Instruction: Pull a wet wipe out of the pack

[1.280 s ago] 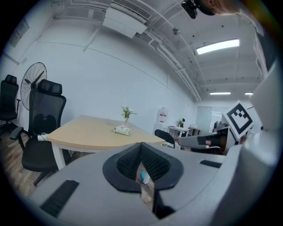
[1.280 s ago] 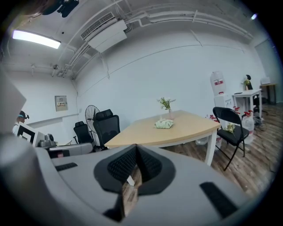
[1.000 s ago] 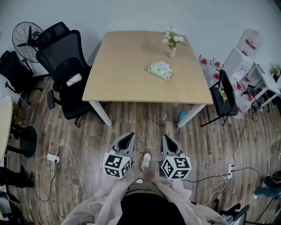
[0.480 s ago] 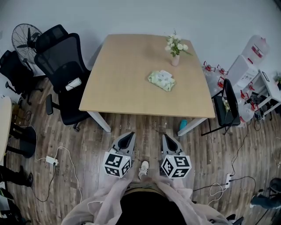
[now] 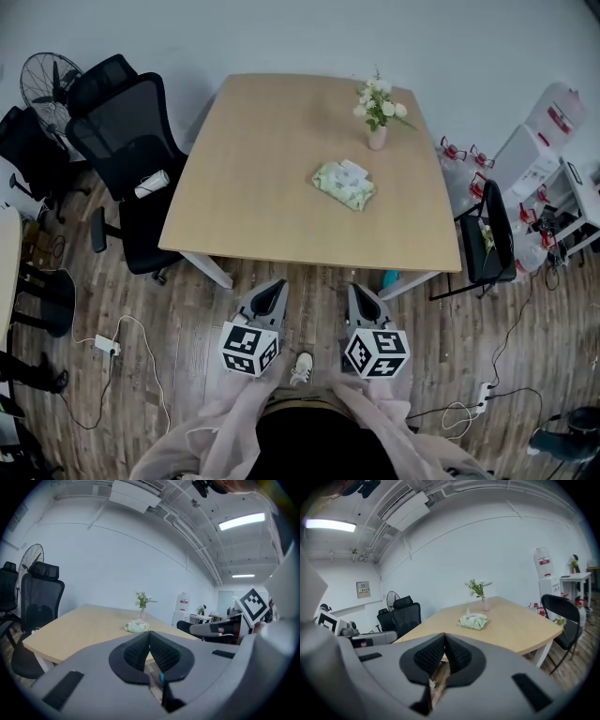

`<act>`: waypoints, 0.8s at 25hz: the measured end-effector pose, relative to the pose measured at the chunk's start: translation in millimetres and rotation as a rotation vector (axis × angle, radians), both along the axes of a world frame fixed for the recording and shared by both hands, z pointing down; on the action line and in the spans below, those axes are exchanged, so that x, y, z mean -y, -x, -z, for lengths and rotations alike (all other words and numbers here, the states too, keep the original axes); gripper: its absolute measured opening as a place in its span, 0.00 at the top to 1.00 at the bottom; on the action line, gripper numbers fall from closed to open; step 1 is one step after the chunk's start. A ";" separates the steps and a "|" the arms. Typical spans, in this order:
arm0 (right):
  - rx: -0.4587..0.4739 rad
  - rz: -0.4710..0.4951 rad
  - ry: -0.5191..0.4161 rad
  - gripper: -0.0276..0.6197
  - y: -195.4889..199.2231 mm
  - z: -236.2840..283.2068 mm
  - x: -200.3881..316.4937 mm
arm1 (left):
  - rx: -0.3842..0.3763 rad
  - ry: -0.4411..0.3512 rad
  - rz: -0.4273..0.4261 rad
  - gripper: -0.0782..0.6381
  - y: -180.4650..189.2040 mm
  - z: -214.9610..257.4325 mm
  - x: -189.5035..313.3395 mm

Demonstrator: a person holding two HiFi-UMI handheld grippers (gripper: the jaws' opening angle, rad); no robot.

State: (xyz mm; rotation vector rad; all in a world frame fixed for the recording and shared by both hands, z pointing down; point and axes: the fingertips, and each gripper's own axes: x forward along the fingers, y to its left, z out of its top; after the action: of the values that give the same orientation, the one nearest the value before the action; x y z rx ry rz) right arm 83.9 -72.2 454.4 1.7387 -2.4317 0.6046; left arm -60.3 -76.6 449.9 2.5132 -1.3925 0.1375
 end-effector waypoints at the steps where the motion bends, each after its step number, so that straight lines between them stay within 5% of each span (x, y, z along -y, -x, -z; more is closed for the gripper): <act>1: 0.001 0.004 0.000 0.94 -1.2 -1.7 4.3 | 0.000 0.001 0.004 0.87 -1.1 -1.7 4.0; 20: 0.035 -0.006 0.043 0.94 -12.0 -26.8 25.6 | 0.015 0.031 0.026 0.87 -7.4 -19.5 22.6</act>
State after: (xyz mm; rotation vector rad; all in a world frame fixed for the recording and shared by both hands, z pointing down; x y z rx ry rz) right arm 95.9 -97.8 481.2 1.7337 -2.4190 0.6882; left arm -52.9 -99.2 469.3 2.4730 -1.4164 0.1720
